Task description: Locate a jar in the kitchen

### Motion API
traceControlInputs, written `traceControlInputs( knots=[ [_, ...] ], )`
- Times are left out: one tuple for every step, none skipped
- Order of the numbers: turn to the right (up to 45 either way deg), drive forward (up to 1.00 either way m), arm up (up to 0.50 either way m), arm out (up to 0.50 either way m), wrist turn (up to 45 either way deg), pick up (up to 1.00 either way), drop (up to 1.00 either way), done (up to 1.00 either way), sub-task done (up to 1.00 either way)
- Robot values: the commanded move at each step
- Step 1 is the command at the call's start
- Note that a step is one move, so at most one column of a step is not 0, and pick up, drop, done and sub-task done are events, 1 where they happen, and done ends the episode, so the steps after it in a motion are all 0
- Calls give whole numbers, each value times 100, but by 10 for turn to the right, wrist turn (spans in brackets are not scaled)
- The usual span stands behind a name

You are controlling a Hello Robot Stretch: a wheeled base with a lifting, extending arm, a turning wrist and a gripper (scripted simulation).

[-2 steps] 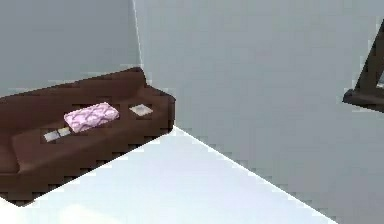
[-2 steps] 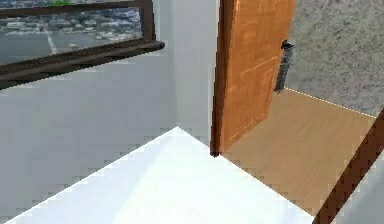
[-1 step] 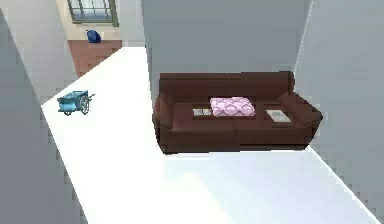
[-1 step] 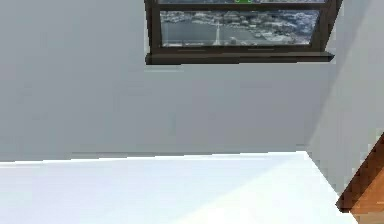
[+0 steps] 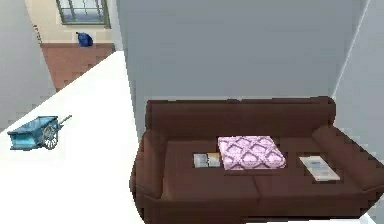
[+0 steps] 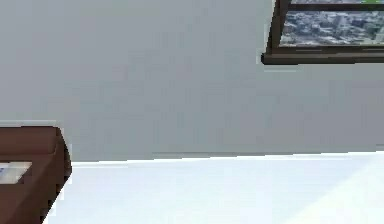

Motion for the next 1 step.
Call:
traceControlInputs(
  knots=[
    [-450,0,0,0,0,0,0,0,0]
  ],
)
